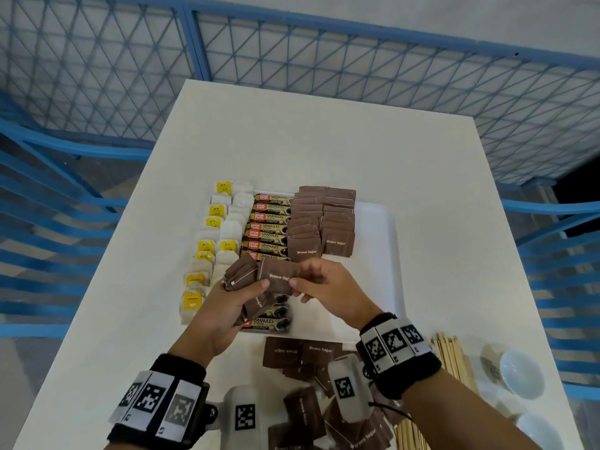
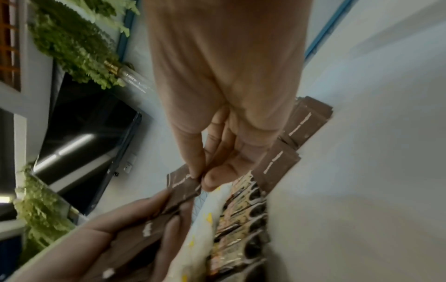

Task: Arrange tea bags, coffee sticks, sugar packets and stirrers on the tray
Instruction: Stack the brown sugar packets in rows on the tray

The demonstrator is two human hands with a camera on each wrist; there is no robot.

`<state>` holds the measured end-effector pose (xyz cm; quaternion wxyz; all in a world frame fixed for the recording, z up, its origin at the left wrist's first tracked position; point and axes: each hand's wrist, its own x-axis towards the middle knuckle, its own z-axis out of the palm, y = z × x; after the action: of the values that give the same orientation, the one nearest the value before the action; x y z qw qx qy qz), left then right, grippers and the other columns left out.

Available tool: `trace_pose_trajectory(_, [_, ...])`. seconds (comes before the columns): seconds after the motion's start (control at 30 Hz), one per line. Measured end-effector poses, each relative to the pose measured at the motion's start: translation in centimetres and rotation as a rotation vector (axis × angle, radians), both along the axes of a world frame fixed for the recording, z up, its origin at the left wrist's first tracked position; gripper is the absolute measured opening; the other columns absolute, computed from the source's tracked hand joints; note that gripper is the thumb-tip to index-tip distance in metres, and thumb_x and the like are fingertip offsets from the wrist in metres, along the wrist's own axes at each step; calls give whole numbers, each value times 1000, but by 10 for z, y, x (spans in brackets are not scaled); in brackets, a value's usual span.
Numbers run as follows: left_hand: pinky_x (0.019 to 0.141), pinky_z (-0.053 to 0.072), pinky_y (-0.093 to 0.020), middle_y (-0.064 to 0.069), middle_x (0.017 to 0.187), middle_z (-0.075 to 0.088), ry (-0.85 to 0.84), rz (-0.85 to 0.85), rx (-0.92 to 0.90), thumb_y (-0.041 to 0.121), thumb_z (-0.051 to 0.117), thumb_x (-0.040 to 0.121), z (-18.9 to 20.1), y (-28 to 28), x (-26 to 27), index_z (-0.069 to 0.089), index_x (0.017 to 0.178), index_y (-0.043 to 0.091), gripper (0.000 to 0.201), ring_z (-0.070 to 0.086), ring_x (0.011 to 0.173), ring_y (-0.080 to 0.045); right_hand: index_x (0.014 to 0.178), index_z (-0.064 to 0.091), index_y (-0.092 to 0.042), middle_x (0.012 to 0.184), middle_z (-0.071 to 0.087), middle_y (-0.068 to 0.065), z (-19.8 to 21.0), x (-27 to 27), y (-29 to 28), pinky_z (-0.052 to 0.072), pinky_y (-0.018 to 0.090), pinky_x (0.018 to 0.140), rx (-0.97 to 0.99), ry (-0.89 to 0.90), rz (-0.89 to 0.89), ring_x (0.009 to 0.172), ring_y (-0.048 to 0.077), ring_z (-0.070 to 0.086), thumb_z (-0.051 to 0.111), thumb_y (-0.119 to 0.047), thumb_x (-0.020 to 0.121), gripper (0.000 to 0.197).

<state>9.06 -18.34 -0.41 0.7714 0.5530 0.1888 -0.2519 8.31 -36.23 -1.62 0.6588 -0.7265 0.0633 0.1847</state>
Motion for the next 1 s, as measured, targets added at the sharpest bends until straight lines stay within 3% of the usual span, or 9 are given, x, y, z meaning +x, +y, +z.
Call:
trace_pose_trajectory(0.1, [65,60,-32,-8,86,73,32,35,-32,-3,55,87,-3,3,1,65,97,13,22,71,79,-22,97,62,-5,75,65,-2,-6,3,-13,50,18,59,-121,3,-15,65,7,59,61,-5,87,11])
trace_pose_trajectory(0.2, [60,58,-30,-11,88,72,74,72,-102,-2,50,90,-3,6,2,63,99,10,20,72,76,-22,91,63,-12,74,65,-3,-14,10,-30,47,14,58,-275,-36,-76,64,7,56,62,-8,87,6])
trace_pose_trajectory(0.37, [64,59,-30,-13,91,73,94,80,-146,-3,44,90,-1,8,3,58,106,8,24,72,81,-24,95,68,-7,89,70,6,-31,19,-41,50,20,75,-502,-93,-105,81,16,63,67,-13,83,13])
trace_pose_trajectory(0.43, [69,59,-31,-13,93,73,102,77,-150,-4,42,89,-1,8,3,59,107,6,27,71,86,-26,94,68,-5,91,70,9,-34,21,-41,50,19,77,-532,-91,-108,84,18,63,68,-12,83,14])
trace_pose_trajectory(0.5, [72,57,-31,-12,93,73,95,70,-133,-5,42,88,1,8,3,62,102,7,27,69,92,-26,93,67,-5,89,70,9,-36,24,-38,46,8,68,-550,-94,-132,80,16,61,68,-11,82,12])
trace_pose_trajectory(0.63, [66,57,-25,0,75,74,38,54,-74,-8,46,89,3,6,0,63,90,13,27,71,74,-13,90,66,-4,80,65,8,-39,28,-32,42,0,60,-538,-82,-199,74,14,57,67,-9,81,10])
trace_pose_trajectory(0.83, [56,56,-21,1,73,74,32,43,-35,-7,53,86,0,4,-1,64,92,15,24,70,66,-10,90,61,-8,72,57,-3,-41,28,-28,41,6,61,-507,-50,-263,71,11,53,68,-10,80,12])
trace_pose_trajectory(1.0, [60,57,-24,1,76,75,29,41,-44,-6,56,84,2,1,-1,65,94,16,26,71,70,-12,94,58,-9,86,57,1,-33,22,-21,37,6,63,-568,-223,-314,76,10,50,66,-19,84,16])
